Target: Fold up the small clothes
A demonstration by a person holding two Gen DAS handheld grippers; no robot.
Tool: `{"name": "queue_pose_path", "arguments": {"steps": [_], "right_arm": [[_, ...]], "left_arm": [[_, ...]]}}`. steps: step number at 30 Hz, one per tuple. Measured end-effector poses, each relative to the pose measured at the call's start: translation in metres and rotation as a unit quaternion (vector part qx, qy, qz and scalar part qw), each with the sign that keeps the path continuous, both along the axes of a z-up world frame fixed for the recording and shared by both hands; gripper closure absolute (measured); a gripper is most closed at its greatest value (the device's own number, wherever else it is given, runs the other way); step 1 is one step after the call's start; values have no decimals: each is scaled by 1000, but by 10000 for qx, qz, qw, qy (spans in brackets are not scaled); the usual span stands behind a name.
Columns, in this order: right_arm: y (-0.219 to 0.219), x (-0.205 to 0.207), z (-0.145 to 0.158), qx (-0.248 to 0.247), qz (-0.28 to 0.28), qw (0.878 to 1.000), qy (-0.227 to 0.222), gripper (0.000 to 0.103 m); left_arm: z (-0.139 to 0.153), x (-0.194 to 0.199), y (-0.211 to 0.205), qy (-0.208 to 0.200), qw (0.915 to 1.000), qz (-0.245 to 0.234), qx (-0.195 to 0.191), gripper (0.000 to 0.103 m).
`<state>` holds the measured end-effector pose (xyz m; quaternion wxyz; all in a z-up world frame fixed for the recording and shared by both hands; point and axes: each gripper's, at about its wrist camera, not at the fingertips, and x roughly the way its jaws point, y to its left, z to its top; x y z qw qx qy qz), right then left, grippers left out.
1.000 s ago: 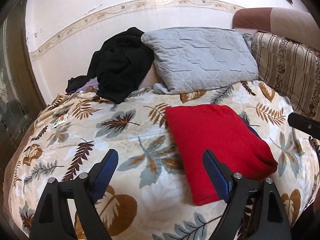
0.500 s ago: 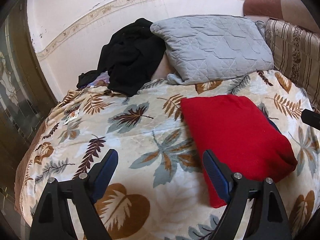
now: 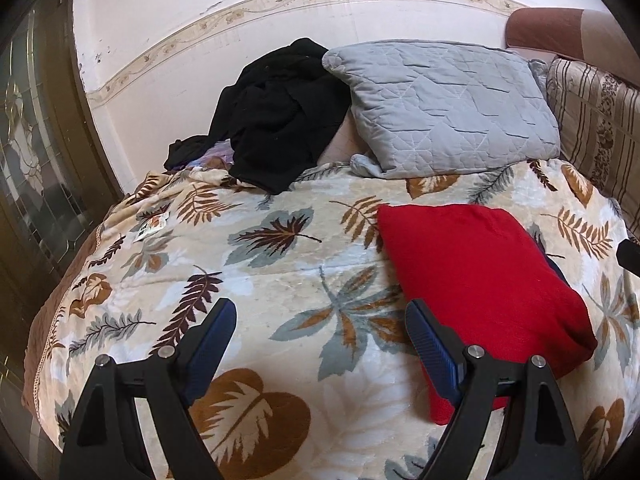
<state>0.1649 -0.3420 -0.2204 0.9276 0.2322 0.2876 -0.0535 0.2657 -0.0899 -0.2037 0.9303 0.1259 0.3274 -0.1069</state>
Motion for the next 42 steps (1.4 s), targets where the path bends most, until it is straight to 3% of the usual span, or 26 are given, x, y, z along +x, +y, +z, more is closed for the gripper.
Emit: {"name": "queue_pose_path", "arguments": {"steps": [42], "right_arm": [[2,1,0,46,40,10000,1,26]], "left_arm": [[-3,5,1,73,10000,54,-8,16]]}}
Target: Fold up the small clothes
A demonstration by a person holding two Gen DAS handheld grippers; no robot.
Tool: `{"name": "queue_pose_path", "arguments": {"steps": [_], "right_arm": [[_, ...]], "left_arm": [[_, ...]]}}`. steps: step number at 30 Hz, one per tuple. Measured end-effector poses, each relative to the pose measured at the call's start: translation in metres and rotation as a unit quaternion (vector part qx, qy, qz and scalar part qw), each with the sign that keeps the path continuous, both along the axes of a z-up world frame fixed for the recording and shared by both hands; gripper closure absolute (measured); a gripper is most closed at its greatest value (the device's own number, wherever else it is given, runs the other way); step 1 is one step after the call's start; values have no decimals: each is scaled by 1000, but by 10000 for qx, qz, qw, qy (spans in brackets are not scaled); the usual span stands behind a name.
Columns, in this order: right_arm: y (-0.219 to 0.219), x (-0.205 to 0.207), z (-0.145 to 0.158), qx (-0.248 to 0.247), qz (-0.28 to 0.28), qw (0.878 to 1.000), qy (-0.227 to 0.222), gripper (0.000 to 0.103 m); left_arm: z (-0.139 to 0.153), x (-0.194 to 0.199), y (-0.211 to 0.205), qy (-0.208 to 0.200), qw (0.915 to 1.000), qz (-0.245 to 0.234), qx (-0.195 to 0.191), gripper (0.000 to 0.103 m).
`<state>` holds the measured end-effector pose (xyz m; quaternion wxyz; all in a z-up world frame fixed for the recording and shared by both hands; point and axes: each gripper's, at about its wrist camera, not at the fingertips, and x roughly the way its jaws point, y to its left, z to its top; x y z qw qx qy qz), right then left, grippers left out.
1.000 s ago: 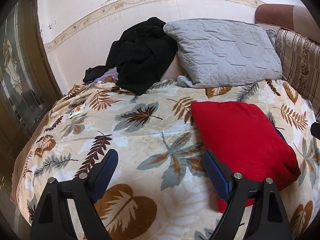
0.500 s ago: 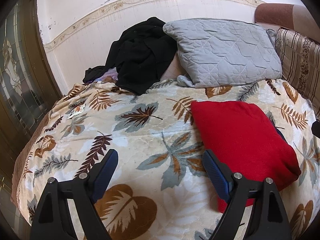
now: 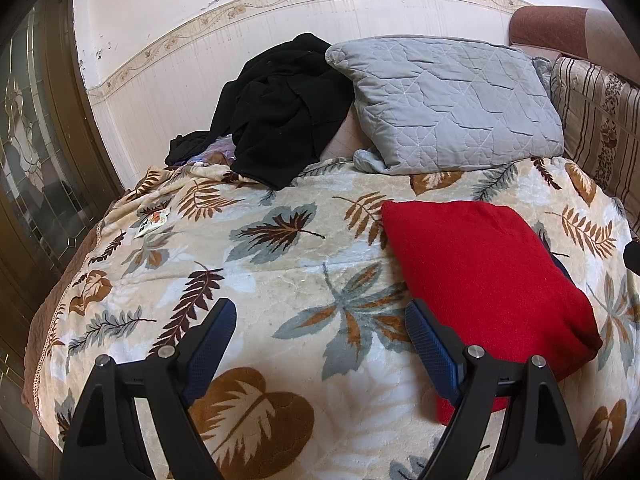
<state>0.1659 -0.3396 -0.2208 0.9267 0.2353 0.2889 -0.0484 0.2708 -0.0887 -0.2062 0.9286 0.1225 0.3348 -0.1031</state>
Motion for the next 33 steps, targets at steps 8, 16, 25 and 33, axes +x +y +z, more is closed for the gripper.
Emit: {"name": "queue_pose_path", "arguments": {"steps": [8,16,25,33], "right_arm": [[1,0,0,-2,0,10000,-1,26],[1,0,0,5,0,10000,4,26],[1,0,1,22,9,10000,5,26],[2,0,0,42,29,10000,-7,26]], "left_arm": [[0,0,0,0,10000,5,-4,16],[0,0,-1,-8,10000,6,12,16],[-1,0,0,3,10000,3,8,16],[-1,0,0,4,10000,-2,8,16]]}}
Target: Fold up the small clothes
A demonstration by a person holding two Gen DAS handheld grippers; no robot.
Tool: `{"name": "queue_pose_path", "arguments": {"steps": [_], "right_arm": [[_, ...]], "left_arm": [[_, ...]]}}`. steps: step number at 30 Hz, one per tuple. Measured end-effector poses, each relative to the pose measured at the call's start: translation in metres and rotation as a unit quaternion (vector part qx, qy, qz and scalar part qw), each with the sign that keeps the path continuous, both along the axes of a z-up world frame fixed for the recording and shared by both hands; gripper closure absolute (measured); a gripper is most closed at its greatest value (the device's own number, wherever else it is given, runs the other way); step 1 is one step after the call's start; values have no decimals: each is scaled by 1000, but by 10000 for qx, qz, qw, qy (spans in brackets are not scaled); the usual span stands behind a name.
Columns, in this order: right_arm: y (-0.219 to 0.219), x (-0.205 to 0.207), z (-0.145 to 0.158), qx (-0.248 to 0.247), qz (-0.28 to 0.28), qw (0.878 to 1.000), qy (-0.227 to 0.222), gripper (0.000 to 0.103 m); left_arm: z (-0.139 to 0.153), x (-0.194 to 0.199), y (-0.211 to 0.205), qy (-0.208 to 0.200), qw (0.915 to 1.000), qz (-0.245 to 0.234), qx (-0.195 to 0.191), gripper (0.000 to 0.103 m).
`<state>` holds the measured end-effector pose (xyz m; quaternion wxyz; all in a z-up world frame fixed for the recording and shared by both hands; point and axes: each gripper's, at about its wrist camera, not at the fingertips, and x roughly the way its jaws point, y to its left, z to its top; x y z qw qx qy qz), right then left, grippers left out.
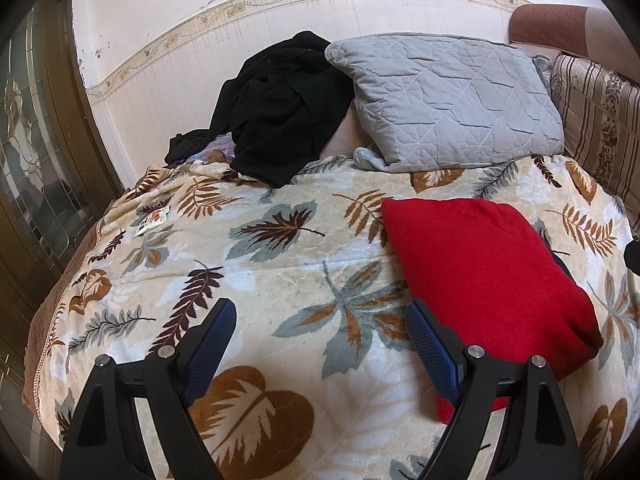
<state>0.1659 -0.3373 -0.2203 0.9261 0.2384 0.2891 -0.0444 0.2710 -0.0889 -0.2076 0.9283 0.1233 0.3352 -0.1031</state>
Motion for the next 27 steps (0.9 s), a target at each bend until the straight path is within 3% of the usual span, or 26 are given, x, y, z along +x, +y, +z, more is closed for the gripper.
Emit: {"name": "queue_pose_path", "arguments": {"steps": [21,27], "right_arm": [[-6,3,-7,295,39,9995,89,27],[-16,10,-19,794,138,9963,300,27]], "left_arm": [[-4,-2,-1,44,10000,-61,18,16],[-12,2,-5,422,9981,-413,-151,16]]}}
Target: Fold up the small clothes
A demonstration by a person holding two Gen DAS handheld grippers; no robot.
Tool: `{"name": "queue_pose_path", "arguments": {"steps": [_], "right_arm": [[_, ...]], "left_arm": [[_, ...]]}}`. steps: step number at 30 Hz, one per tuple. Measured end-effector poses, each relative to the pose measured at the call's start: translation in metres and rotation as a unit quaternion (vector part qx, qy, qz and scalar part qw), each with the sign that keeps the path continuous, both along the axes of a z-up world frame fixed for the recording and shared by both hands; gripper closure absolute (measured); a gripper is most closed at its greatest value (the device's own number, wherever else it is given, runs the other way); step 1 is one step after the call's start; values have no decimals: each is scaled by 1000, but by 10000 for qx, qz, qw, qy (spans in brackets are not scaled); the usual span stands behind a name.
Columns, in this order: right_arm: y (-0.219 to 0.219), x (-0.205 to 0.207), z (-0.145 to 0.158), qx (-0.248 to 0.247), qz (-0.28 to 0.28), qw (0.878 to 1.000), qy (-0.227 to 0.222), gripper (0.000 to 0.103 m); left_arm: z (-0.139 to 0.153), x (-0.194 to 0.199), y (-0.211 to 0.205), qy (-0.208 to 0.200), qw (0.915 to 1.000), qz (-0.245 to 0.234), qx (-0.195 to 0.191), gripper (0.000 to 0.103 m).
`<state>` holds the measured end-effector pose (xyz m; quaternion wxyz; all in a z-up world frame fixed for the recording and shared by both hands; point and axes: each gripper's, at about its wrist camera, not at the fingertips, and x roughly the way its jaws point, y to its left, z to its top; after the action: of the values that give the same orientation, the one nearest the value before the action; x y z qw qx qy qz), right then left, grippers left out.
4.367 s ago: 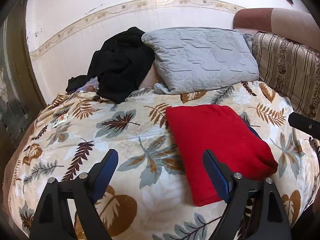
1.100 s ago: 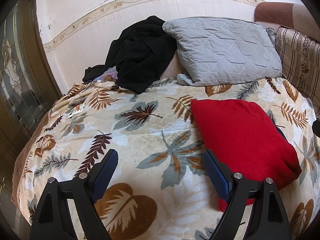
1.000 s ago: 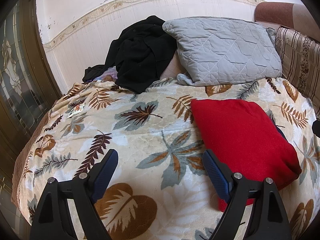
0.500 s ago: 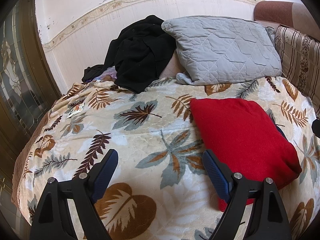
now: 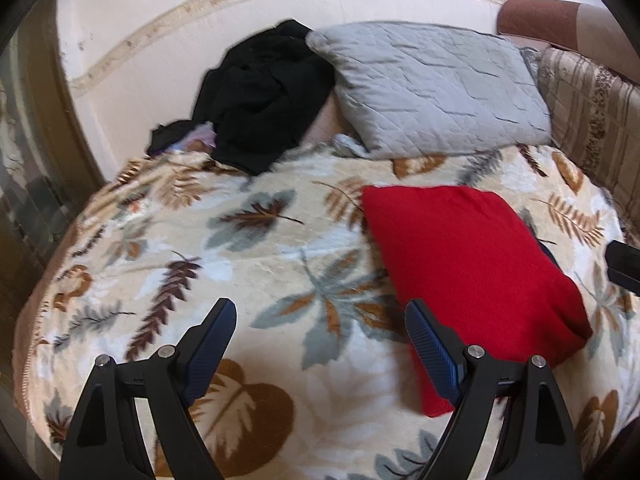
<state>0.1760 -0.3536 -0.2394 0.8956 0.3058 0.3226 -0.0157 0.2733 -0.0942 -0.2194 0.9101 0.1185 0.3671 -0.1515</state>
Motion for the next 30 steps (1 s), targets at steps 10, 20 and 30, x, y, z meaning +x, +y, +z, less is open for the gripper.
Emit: {"name": "queue_pose_path", "arguments": {"steps": [10,20,30], "right_arm": [[-40,40,-47,1145,261,9899,791,27],[-63,103,-114,2210,633,9653,1238,27],[-28,129,-112,2084,970,9694,859,50]], "left_arm": [[-50,39,-29,1987,9684,-1166,-955,16],[-67,54,-47,2765,9315,-1567,-1771,16],[-60,59,-40,2544,9362,-1541,-1871,56]]}}
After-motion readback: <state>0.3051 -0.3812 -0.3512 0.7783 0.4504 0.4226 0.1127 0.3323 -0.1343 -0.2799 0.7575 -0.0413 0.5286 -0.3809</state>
